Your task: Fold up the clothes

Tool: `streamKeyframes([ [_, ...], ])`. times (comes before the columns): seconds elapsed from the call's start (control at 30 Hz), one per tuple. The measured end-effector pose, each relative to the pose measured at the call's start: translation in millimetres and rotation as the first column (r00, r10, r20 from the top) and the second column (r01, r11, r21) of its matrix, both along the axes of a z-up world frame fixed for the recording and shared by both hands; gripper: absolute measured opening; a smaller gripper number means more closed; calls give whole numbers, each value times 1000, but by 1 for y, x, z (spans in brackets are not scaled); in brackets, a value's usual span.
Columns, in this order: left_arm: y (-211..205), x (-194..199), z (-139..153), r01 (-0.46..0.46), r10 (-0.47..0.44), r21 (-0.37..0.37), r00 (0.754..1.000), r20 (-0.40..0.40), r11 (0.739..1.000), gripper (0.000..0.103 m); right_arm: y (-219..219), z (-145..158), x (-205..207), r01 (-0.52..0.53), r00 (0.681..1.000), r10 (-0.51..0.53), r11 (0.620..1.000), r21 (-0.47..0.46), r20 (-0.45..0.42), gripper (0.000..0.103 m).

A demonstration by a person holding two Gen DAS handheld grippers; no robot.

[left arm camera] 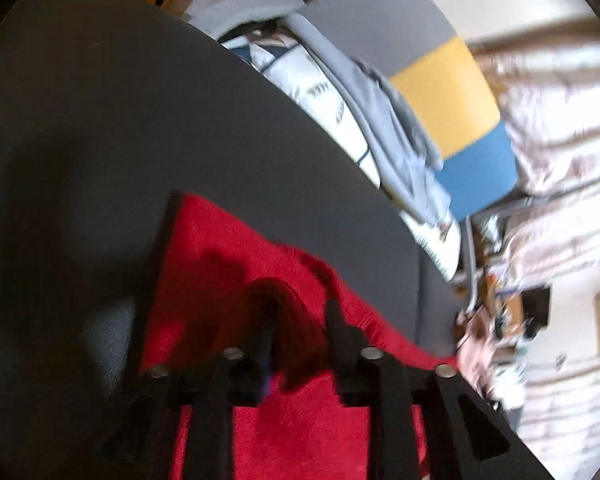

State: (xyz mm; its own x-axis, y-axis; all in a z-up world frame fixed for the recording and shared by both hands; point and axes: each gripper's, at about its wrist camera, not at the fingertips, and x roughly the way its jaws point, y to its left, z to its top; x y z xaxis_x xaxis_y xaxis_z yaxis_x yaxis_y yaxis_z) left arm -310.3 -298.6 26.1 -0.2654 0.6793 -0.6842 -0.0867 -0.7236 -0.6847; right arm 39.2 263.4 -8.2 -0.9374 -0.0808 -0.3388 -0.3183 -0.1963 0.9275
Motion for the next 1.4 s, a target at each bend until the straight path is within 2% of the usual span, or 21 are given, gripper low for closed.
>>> streamKeyframes([
  [0.07, -13, 4, 11, -81, 80, -20, 994, -72, 996, 71, -17, 21, 0, -82, 996, 77, 986, 144, 42, 30],
  [0.1, -19, 8, 18, -116, 112, -30, 987, -113, 993, 77, -28, 32, -1, -130, 991, 117, 967, 219, 71, 30],
  [0.2, -25, 24, 25, -114, 99, -65, 975, -201, 991, 78, -75, 50, -9, -328, 941, 248, 839, 434, 232, 33],
  [0.27, -16, 39, 22, -60, 31, -118, 971, -236, 991, 78, -100, 42, 1, -438, 896, 332, 774, 457, 295, 33],
  [0.3, -9, 47, 19, -26, -14, -152, 967, -253, 988, 78, -104, 35, 3, -457, 885, 345, 775, 438, 312, 33],
  [0.37, 9, 63, 9, 42, -106, -223, 953, -282, 974, 78, -105, 20, 2, -452, 880, 343, 820, 352, 329, 35],
  [0.5, 32, 87, -15, 64, -165, -329, 943, -290, 942, 78, -95, -5, -17, -428, 899, 412, 898, 98, 147, 36],
  [0.63, 35, 94, -27, 52, -173, -379, 941, -292, 924, 78, -66, -15, -32, -289, 956, 290, 957, -23, 52, 38],
  [0.73, 30, 98, -23, 51, -183, -395, 934, -306, 917, 78, -37, -16, -29, -117, 993, 117, 992, -57, -3, 38],
  [0.77, 27, 98, -19, 44, -183, -403, 932, -314, 914, 78, -32, -15, -27, -91, 995, 93, 995, -40, 47, 39],
  [0.83, 20, 100, -11, -1, -165, -422, 920, -356, 906, 78, -43, -3, -22, -115, 984, 100, 988, 100, 145, 39],
  [0.9, 9, 100, -5, -59, -141, -444, 904, -404, 894, 80, -64, 13, -18, -176, 966, 114, 946, 271, 231, 39],
  [0.93, 4, 99, -5, -83, -132, -453, 897, -421, 888, 83, -80, 21, -18, -233, 951, 133, 901, 365, 279, 39],
  [1.0, -4, 95, -10, -116, -109, -473, 901, -421, 873, 87, -113, 35, -22, -344, 913, 149, 782, 520, 381, 39],
  [1.07, -7, 92, -18, -90, -115, -473, 915, -387, 876, 87, -148, 41, -33, -458, 865, 136, 605, 651, 482, 39],
  [1.13, -4, 92, -25, -78, -128, -491, 919, -372, 868, 87, -170, 36, -41, -521, 834, 94, 457, 721, 543, 39],
  [1.17, -1, 92, -28, -74, -138, -506, 919, -370, 859, 87, -176, 32, -43, -547, 815, 65, 409, 730, 575, 39],
  [1.23, 6, 92, -35, -68, -164, -548, 917, -363, 834, 87, -170, 17, -42, -560, 782, 6, 445, 699, 623, 39],
  [1.33, 17, 93, -43, -57, -211, -606, 908, -361, 794, 87, -160, 14, -40, -484, 824, 19, 541, 687, 566, 40],
  [1.37, 17, 97, -42, -54, -226, -604, 898, -378, 795, 80, -159, 13, -36, -480, 825, 21, 551, 682, 564, 40],
  [1.4, 17, 102, -42, -45, -245, -606, 888, -388, 795, 65, -159, 14, -37, -483, 823, 19, 547, 683, 567, 40],
])
